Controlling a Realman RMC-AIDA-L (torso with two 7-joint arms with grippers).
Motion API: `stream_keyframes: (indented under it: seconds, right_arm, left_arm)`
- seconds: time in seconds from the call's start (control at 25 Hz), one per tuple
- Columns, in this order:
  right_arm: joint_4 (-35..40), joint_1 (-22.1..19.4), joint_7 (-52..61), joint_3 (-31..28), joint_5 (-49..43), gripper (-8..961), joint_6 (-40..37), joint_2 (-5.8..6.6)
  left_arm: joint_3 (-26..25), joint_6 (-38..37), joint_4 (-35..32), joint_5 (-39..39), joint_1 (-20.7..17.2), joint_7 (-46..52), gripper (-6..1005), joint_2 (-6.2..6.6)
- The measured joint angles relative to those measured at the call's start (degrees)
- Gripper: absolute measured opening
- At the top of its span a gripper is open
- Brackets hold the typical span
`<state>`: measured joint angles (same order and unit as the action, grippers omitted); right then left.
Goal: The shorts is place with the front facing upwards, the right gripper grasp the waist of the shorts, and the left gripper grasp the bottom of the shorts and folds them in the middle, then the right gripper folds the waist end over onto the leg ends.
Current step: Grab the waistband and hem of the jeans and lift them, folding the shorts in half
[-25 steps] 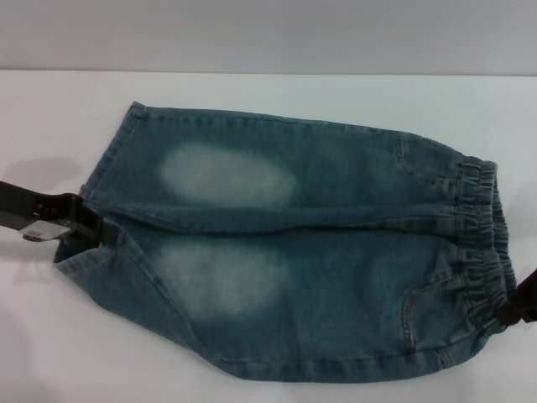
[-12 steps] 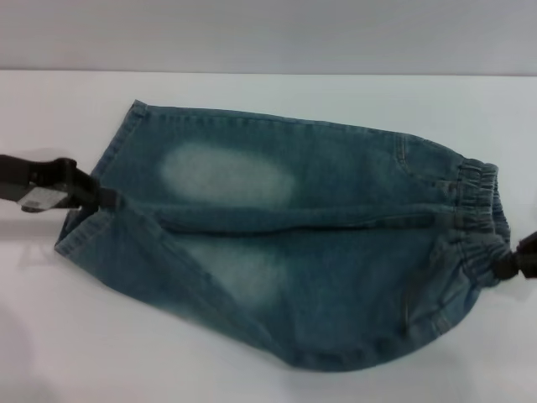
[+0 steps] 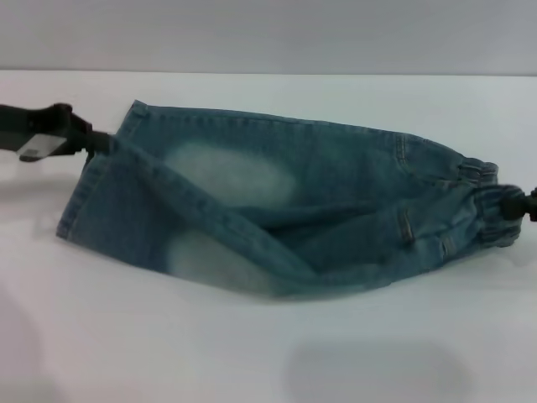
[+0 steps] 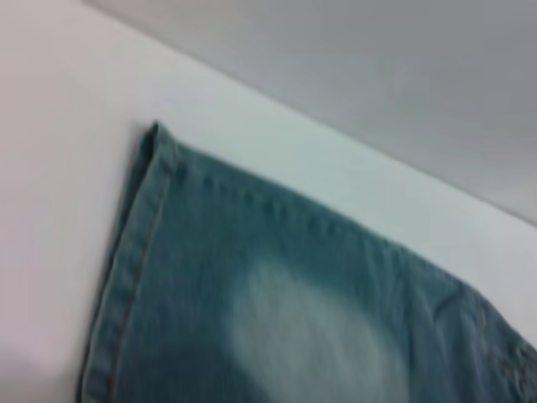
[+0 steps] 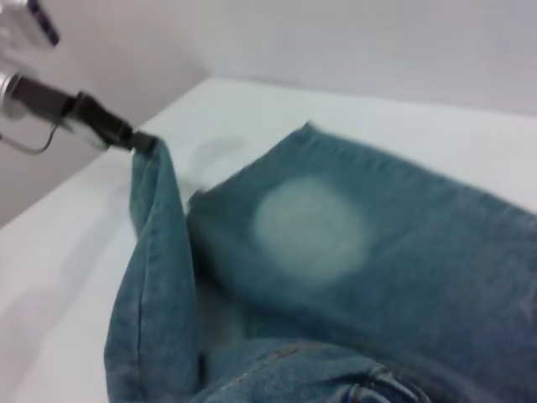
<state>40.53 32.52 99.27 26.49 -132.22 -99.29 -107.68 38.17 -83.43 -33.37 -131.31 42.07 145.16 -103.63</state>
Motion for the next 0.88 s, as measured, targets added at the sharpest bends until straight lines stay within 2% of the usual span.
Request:
stream_keyframes:
  seconds: [0.6,0.88]
  right_arm:
    - [-6.1,0.2,0.1,-2.1,2.4,16,11.4,-0.18]
    - [-7.0,0.1,0.5,-2.5,6.4,19,14.2,-0.18]
  left_arm:
    - [-1.5,9.0,-0.4,0.1,3.1,1.4,99,-0.17]
    - [-1.2,12.5,-0.6,0.1,3.7,1.5,106,-0.82]
